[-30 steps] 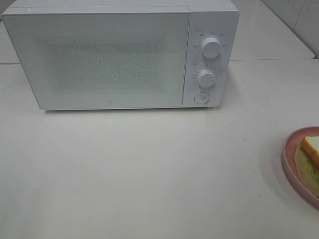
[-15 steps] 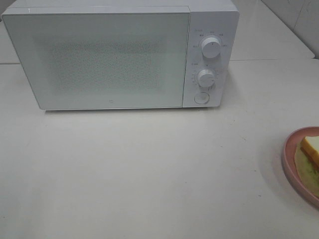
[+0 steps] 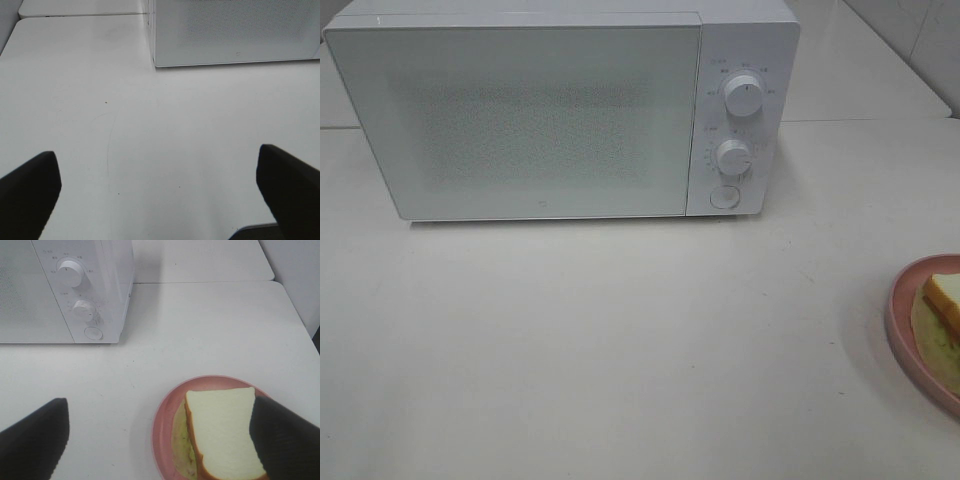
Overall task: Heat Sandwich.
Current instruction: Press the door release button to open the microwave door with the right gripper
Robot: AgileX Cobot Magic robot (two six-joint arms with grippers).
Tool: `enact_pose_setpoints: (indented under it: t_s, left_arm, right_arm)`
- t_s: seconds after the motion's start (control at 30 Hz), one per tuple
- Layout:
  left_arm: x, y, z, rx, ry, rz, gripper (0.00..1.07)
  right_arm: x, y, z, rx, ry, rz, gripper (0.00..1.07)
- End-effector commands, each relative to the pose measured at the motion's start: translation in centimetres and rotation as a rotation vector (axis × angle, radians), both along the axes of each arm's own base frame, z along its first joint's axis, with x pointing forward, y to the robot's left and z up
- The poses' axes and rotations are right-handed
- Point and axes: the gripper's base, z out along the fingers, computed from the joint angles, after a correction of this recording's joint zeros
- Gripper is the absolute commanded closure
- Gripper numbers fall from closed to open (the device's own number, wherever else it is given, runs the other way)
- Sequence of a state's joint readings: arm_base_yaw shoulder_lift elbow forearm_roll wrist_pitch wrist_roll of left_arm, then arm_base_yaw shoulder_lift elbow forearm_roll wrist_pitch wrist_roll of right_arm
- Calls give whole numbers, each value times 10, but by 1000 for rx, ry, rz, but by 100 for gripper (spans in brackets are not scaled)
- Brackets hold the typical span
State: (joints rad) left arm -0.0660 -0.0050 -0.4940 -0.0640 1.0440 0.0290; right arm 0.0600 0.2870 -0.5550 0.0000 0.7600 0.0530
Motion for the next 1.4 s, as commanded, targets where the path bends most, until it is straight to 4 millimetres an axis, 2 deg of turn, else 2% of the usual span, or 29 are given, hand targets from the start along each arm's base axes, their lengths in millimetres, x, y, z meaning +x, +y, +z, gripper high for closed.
enact_pose_setpoints:
  t_s: [0.03, 0.07, 0.33, 0.67, 0.8, 0.83, 0.97, 1.3, 1.4]
  left_arm:
    - [-3, 0, 0, 0, -26, -3, 7]
    - [-3, 0, 0, 0, -26, -3, 7]
    - [-3, 0, 0, 0, -26, -3, 7]
    - [-3, 0, 0, 0, -26, -3, 7]
    - [-3, 0, 0, 0, -26, -3, 7]
    - [-3, 0, 0, 0, -26, -3, 7]
    - [-3, 0, 0, 0, -26, -3, 7]
    - [-3, 0, 0, 0, -26, -3, 7]
    - [-3, 0, 0, 0, -26, -3, 7]
  right_arm:
    - [9, 0, 4, -9, -16, -2, 15]
    - [19, 1, 4, -10, -2, -1, 15]
    - [53, 3, 1, -11, 23, 0, 17]
    - [87, 5, -6, -9, 34, 2, 19]
    - [113, 7, -16, -11, 49, 3, 20]
    - [113, 7, -16, -11, 49, 3, 20]
    - [135, 8, -25, -3, -25, 2, 21]
    - [159, 9, -52, 20, -101, -11, 23]
    - [166, 7, -63, 23, -194, -45, 23]
